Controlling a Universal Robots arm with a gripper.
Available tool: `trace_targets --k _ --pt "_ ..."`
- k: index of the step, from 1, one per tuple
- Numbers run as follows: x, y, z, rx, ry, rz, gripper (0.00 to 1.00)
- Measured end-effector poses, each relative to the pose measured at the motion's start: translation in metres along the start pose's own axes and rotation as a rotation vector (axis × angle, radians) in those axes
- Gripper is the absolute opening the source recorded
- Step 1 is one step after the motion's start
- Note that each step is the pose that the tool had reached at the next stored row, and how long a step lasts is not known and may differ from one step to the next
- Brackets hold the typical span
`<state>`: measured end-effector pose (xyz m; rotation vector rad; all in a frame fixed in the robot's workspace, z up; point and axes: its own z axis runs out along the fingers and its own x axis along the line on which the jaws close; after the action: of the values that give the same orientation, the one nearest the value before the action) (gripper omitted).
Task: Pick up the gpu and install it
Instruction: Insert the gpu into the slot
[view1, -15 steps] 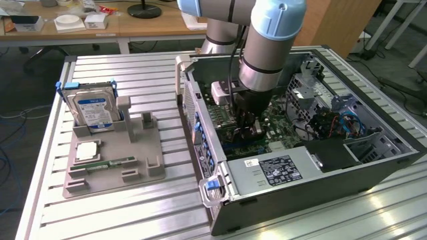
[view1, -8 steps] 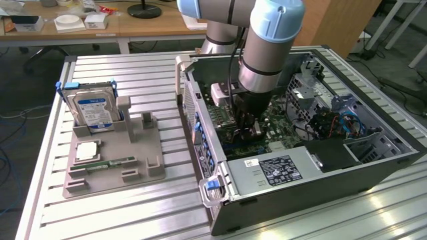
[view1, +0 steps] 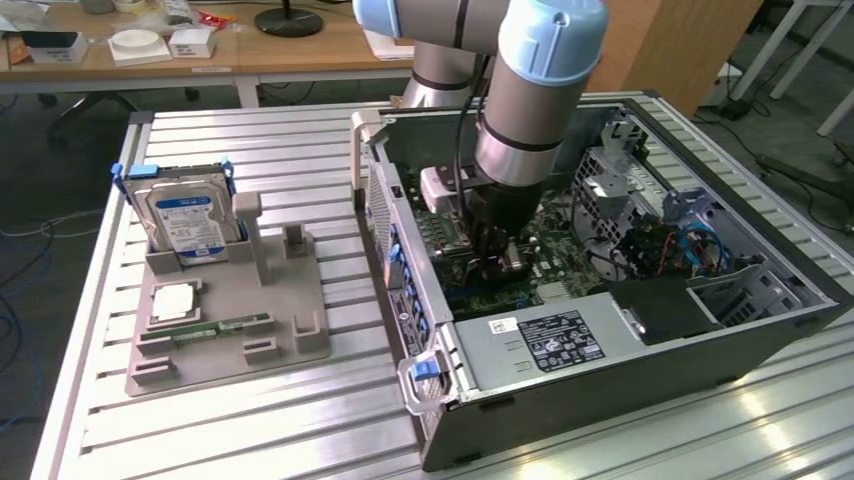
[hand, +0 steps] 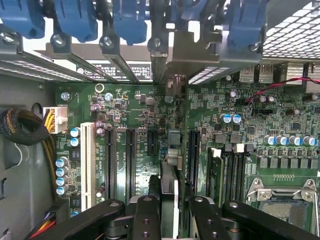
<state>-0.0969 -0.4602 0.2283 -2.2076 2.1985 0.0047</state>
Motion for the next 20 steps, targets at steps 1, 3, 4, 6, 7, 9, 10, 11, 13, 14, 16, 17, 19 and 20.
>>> trace_targets --k 1,3,4,6,7,9,10,11,13,14,16,17,19,20 --pt "0.0001 0.0009 0.0001 0.0017 0.0008 0.0 0.27" --pt "0.0002 0.002 0.0 0.0049 0.0029 0.0 0.27" --pt "0.0003 0.0025 0.0 0.0053 0.0034 0.0 0.27" --pt "0.0003 0.0031 0.0 0.0054 0.0036 0.0 0.27" --pt "0.0003 0.0032 0.0 0.0053 0.0036 0.0 0.27" --pt "0.0003 0.0033 -0.0001 0.0032 0.0025 0.0 0.27" --pt "0.0003 0.0035 -0.0001 0.0033 0.0026 0.0 0.27" --pt "0.0003 0.0035 -0.0001 0.0033 0.0027 0.0 0.27" --pt "0.0003 0.0036 -0.0001 0.003 0.0025 0.001 0.27" --pt "0.0002 0.0036 -0.0001 0.0027 0.0024 0.001 0.27" --pt "0.0002 0.0036 -0.0001 0.0026 0.0023 0.0 0.27" --pt "0.0002 0.0037 -0.0001 0.0022 0.002 0.001 0.27" --pt "0.0002 0.0037 -0.0001 0.0019 0.0018 0.0 0.27" --pt "0.0001 0.0037 -0.0001 0.0013 0.0015 0.001 0.27"
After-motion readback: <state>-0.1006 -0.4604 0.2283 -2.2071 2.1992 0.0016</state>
